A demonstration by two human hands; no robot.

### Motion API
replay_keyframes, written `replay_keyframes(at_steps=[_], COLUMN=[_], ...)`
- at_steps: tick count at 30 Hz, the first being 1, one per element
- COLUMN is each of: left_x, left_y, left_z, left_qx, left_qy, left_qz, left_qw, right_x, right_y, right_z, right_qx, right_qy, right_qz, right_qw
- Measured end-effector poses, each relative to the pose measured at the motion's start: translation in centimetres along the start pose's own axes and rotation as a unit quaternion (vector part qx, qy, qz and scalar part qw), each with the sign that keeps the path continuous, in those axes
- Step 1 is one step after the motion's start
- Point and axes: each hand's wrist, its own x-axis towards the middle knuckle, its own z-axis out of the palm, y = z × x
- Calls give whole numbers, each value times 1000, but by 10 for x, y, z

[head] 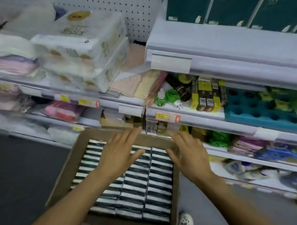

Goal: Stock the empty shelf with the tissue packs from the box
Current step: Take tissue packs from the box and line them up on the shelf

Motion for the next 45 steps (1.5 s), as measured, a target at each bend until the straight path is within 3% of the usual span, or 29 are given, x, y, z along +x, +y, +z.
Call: replay_keyframes(at_steps=[8, 11, 16, 23, 25, 33, 38, 42, 45], left_x=[-65, -75, -64, -19, -14, 4, 14, 20, 22], left_y=[-41, -42, -39, -44, -52, -64, -62, -61, -66], left_z=[92, 125, 174, 228, 239, 252, 255, 256, 247], left_qx=[-61, -81, -102, -59, -18, 118, 210, 220, 166], left_qy=[-179, -231, -246, -200, -218, -253, -274, -289, -274], left_qz=[-126, -151, -147, -136, -127, 13, 79, 86, 78], left_qw=[974, 958, 953, 969, 967, 960, 935, 928, 944], right_x=[-43, -50, -53, -42, -39, -34, -32, -22, -18], right_y=[-9, -8, 4, 22, 23, 24, 23, 26, 28], right_z=[83, 114, 169, 227, 239, 253, 259, 252, 239], right_qx=[41, 13, -18, -16, -21, -103, -146, -140, -129], right_qy=[-230, -273, -401, -413, -411, -415, -432, -434, -412], right_qz=[63, 62, 74, 97, 96, 124, 119, 90, 79], right_qw=[970, 960, 913, 905, 906, 895, 882, 886, 899])
